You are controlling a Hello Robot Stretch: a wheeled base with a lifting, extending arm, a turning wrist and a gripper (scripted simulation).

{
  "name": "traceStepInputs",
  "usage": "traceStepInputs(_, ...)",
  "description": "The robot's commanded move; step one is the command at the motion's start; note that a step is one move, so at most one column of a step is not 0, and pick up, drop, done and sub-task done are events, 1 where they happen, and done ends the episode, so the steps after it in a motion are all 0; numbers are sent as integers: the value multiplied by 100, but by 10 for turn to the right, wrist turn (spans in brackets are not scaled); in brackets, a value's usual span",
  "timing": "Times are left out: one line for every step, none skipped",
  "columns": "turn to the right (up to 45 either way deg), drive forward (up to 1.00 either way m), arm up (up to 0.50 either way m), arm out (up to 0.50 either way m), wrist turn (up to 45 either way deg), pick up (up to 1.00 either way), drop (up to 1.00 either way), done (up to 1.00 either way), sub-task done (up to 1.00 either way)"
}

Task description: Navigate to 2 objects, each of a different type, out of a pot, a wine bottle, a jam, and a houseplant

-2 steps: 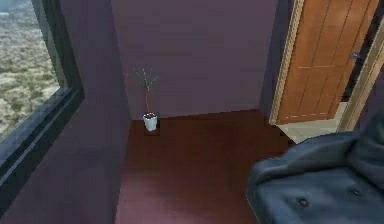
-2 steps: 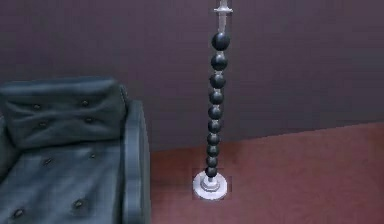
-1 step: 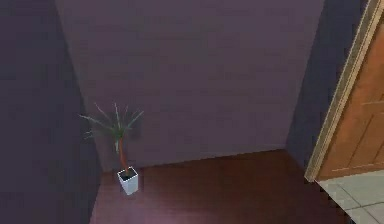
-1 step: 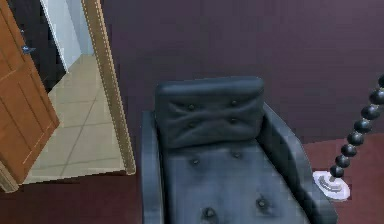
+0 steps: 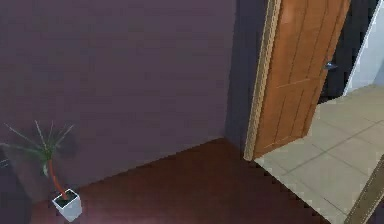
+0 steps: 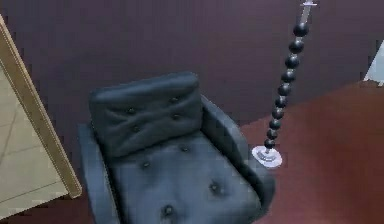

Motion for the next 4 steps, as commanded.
traceStepInputs(0,5,0,0,0,0,0,0,0)
traceStepInputs(-180,0,0,0,0,0,0,0,0)
traceStepInputs(0,35,0,0,0,0,0,0,0)
traceStepInputs(-300,0,0,0,0,0,0,0,0)
